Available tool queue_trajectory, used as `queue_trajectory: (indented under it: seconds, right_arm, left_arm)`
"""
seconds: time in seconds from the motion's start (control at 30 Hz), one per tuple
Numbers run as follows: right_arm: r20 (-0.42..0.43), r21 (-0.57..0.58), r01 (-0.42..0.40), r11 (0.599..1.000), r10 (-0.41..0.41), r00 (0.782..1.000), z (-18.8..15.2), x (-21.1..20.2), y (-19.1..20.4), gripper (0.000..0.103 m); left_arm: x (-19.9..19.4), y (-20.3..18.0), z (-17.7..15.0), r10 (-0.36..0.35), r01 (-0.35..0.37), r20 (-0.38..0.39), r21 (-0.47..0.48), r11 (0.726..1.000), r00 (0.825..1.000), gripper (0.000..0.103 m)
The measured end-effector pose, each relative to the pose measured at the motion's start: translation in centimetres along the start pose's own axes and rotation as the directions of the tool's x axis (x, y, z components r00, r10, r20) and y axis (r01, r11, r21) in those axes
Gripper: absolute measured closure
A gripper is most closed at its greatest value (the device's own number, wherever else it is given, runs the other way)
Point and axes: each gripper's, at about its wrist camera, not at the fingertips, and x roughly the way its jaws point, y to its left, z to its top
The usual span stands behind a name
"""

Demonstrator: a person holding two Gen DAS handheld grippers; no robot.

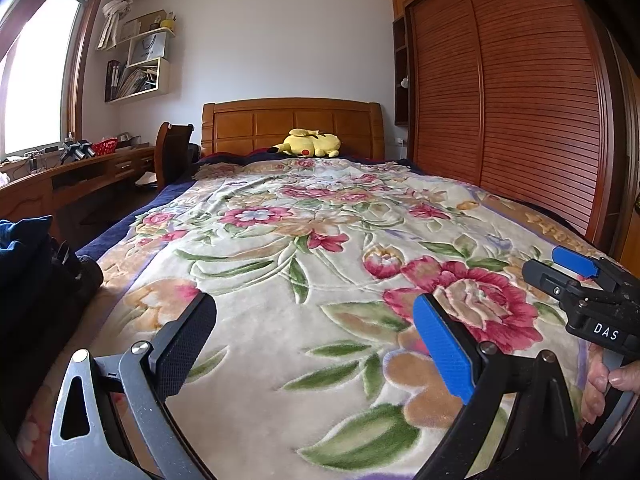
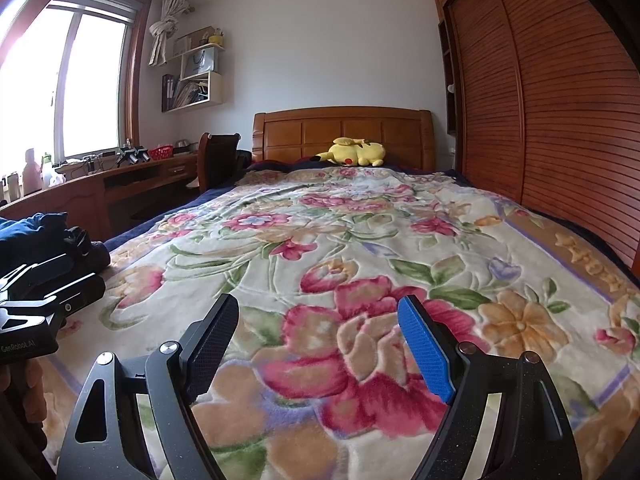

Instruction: Fold large clothes

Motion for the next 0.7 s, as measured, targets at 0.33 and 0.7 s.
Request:
queue_trajectory:
  seconds: [0.33, 0.7]
  right_arm:
    - [0.006, -0.002, 0.002, 1.000, -0.002, 1.000, -0.26, 0.13, 0.13, 0.020]
    - [0.006, -0.003, 0.004, 1.000, -0.004, 1.000, -0.23, 0.09, 0.16, 0.020]
  left_arm:
    - [-0.09, 0.06, 0.02, 0.006, -0.006, 0.009, -0.004, 1.000, 1.000, 0.004]
    - [-0.11, 0.09, 0.00, 0.006, -0.006, 0.010, -0.004, 1.000, 1.000, 0.004]
